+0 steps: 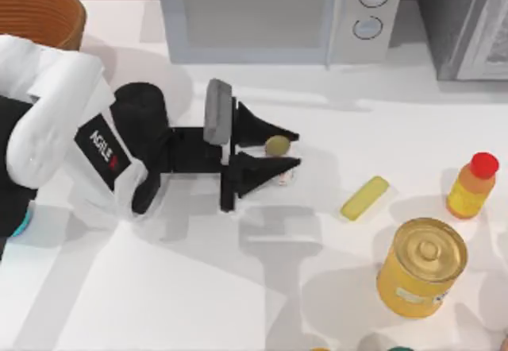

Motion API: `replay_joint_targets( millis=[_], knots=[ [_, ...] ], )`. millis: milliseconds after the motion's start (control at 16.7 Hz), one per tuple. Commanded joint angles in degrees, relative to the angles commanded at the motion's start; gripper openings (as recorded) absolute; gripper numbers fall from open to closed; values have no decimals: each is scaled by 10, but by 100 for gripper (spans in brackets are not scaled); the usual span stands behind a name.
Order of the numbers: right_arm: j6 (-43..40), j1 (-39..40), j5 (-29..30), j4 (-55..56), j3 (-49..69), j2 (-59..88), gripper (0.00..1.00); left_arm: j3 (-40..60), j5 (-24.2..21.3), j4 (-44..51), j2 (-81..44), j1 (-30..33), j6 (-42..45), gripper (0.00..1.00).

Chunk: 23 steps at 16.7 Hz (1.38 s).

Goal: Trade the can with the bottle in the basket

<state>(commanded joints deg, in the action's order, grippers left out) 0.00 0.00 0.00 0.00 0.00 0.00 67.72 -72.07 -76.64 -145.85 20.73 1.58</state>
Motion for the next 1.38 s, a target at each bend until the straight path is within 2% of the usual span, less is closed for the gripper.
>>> replay_joint_targets(
  millis=[300,360,1020,1200,1380],
  knots=[
    [0,0,0,0,0,0,100,0,0,0,0,0,0,98],
    [0,0,0,0,0,0,100,0,0,0,0,0,0,100],
    [0,0,0,0,0,0,100,-7,9,9,11,-7,0,100],
    [0,0,0,0,0,0,100,-36,43,49,61,-25,-2,100],
    [0,0,0,0,0,0,100,-85,97,112,147,-51,-3,100]
  ],
)
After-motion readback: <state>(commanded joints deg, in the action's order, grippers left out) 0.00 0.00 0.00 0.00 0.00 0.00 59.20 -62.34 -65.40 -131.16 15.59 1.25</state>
